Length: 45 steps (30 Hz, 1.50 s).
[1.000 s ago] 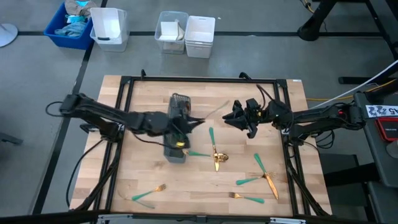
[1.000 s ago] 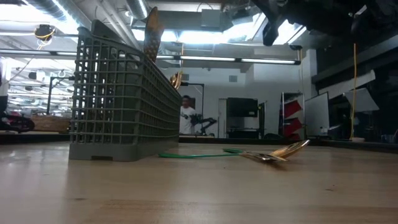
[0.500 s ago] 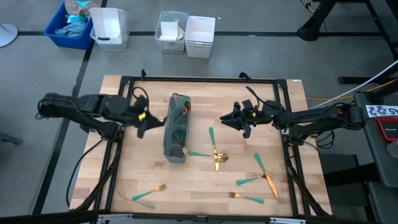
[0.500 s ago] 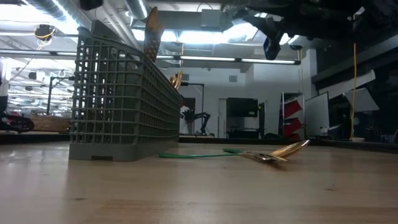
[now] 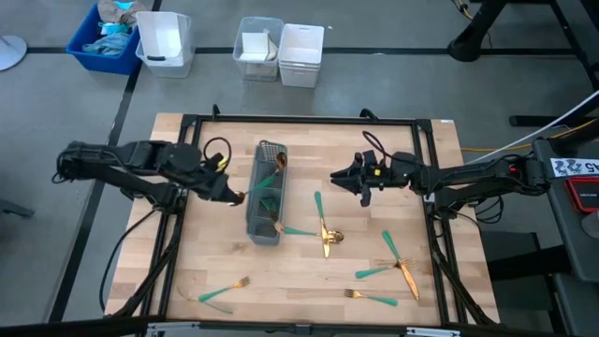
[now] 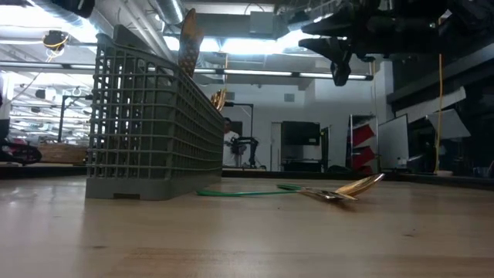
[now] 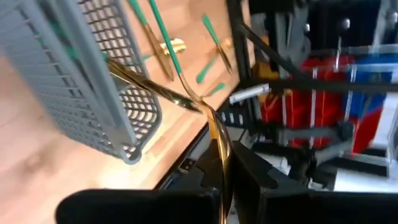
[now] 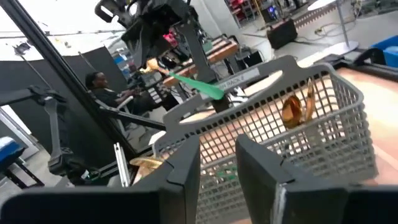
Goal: Sort silverware
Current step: Put the green spoon into the gray silverware rack, then put the green fork into the gray silverware rack
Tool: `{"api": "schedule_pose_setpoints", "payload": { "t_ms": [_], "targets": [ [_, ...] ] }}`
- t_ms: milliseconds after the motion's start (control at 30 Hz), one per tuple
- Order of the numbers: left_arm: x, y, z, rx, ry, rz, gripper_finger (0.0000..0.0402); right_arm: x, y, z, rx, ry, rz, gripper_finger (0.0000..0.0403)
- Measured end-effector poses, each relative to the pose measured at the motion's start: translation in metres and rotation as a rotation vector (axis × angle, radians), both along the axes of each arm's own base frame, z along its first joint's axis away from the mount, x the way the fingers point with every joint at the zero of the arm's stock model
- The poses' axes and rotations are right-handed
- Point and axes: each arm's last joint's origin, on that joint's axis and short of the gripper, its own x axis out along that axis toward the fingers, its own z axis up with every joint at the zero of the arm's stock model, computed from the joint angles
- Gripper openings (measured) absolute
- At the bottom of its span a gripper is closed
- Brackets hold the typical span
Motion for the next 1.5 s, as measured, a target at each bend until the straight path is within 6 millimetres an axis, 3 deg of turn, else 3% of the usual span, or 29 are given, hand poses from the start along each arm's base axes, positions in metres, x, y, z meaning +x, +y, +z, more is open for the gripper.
{"api": "schedule_pose_setpoints", "payload": {
  "t_ms": [267,833,1100,1500],
  "targets": [
    [0.017,0.02,-0.013,-0.082,0.111,0.149,0.001,0.0,0.0,-0.008,0.011,0.086,0.0,0.0102],
    [0.065,0.06,-0.056,-0.197,0.334,0.252,0.0029,-0.002,0.0,-0.018,0.018,0.185,0.0,0.0101],
    [0.069,0.067,-0.062,-0.102,0.332,0.202,0.0031,-0.002,0.0,-0.022,-0.022,0.228,0.005,0.0101],
    [0.067,0.065,-0.059,-0.102,0.308,0.14,0.0031,-0.003,0.001,-0.023,-0.021,0.232,0.013,0.0101]
  ]
}}
